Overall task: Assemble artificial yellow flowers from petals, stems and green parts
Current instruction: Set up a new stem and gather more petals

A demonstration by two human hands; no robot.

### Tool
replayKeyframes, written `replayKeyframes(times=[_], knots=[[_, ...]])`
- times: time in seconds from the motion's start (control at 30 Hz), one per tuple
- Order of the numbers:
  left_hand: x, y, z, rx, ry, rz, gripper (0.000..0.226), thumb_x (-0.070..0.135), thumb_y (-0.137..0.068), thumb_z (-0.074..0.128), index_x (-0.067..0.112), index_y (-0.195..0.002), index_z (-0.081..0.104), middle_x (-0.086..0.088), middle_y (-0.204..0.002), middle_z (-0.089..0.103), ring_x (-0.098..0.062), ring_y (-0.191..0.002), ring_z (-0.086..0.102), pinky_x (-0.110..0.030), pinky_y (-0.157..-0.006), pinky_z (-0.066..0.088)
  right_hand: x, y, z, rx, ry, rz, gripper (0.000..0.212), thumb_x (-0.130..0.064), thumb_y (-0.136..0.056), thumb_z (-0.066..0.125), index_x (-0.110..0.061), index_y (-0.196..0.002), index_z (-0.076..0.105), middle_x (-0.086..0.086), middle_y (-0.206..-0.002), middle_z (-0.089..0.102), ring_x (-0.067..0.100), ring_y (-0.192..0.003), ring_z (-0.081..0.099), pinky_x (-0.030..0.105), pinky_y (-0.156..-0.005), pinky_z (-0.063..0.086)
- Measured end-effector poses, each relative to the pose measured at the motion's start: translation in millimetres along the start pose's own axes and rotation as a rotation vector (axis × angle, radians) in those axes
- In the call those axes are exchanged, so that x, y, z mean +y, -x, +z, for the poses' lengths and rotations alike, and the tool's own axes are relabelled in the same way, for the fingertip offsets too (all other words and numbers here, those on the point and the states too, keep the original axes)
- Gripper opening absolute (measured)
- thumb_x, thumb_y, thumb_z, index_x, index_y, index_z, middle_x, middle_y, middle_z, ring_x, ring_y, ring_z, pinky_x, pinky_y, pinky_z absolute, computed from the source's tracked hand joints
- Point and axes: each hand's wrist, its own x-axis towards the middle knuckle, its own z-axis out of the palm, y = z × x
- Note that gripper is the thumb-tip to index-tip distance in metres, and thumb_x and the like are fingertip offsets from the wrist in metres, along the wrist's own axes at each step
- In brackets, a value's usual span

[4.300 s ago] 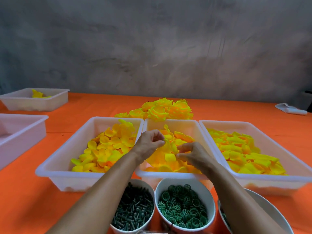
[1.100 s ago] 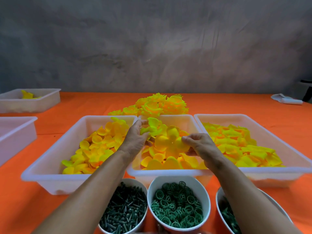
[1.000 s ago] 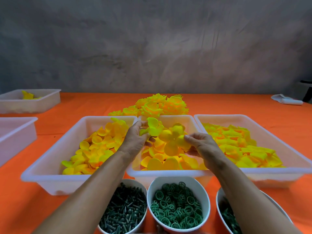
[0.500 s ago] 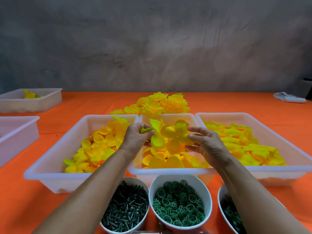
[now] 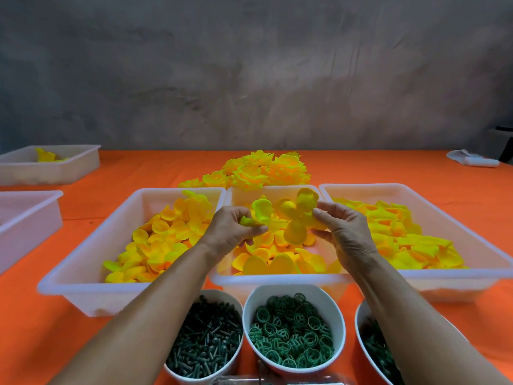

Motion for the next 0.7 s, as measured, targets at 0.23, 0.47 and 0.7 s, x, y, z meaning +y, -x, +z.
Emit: replayKeyframes(times=[0.23,0.47,0.7], knots=[[1.9,2.5,-1.8,0.053,0.138,0.031,0.015,0.008,-0.08,0.071,0.004,-0.073,0.059,0.003,-0.046,0.056,-0.006,-0.038,0.049,-0.015,-0.036,0.033,1.8,0.5,1.2,0.015,0.024,-0.012,0.011,-0.002,-0.086,0.062,-0.008,-0.096,0.065,0.006,-0.084,0.066,0.016,-0.076,0.062,0.039,-0.075,0.053],[4.1,0.9,-4.1,0.074,0.213,0.049,0.012,0.004,-0.088,0.061,0.006,-0.076,0.06,-0.001,-0.064,0.064,-0.009,-0.051,0.056,-0.02,-0.044,0.046,-0.7,0.4,3.6,-0.018,0.013,0.043,0.013,-0.001,-0.091,0.055,-0.008,-0.082,0.061,0.008,-0.082,0.063,0.018,-0.075,0.06,0.033,-0.064,0.058],[4.2,1.6,-4.5,0.107,0.212,0.041,0.019,0.004,-0.087,0.063,0.005,-0.069,0.059,-0.002,-0.052,0.057,-0.009,-0.038,0.045,-0.019,-0.037,0.037,-2.0,1.4,2.9,-0.051,0.056,0.061,0.011,-0.003,-0.091,0.056,-0.006,-0.082,0.06,0.007,-0.08,0.061,0.019,-0.073,0.059,0.034,-0.062,0.058]])
